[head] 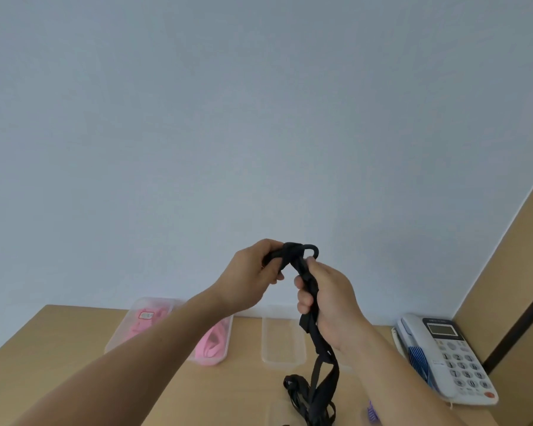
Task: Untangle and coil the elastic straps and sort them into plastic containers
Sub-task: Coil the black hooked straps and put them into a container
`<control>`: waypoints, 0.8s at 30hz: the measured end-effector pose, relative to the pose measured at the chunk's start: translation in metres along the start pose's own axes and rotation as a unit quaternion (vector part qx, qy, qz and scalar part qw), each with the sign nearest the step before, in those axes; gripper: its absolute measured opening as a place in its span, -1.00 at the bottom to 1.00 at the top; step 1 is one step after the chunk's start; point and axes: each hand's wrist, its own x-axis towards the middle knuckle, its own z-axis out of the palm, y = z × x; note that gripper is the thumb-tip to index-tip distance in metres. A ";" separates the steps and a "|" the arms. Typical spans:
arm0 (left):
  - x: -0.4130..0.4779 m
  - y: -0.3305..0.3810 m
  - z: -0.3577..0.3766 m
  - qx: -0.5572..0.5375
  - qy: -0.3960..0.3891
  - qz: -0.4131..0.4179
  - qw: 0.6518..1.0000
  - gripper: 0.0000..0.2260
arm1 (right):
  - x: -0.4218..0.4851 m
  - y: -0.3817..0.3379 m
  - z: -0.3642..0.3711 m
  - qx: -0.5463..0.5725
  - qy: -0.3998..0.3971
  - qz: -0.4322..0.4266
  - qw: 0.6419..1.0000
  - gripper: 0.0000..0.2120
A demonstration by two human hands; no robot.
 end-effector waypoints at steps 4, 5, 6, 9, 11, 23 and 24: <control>-0.003 -0.015 0.001 0.189 0.017 0.079 0.979 -0.75 | -0.006 -0.008 -0.005 -0.045 -0.050 0.066 0.996 -0.67; -0.004 -0.018 0.002 0.209 0.006 0.084 0.974 -0.74 | -0.006 -0.010 -0.007 -0.131 -0.057 0.053 0.988 -0.69; -0.005 -0.020 0.003 0.218 -0.007 0.083 0.972 -0.75 | -0.006 -0.012 -0.009 -0.226 -0.056 0.022 0.972 -0.73; -0.005 -0.021 0.000 0.199 -0.057 0.044 0.977 -0.82 | 0.000 -0.017 -0.016 -0.435 -0.023 -0.089 0.896 -0.86; -0.002 -0.020 -0.005 0.159 -0.100 0.010 0.982 -0.88 | 0.003 -0.019 -0.021 -0.518 0.008 -0.138 0.844 -0.84; -0.013 -0.017 -0.008 -0.427 -0.266 -0.127 0.855 -0.88 | 0.015 -0.016 -0.025 -0.100 -0.057 -0.165 0.980 -0.70; -0.014 -0.017 -0.004 -0.453 -0.255 -0.126 0.845 -0.88 | 0.015 -0.010 -0.020 -0.070 -0.050 -0.154 0.984 -0.67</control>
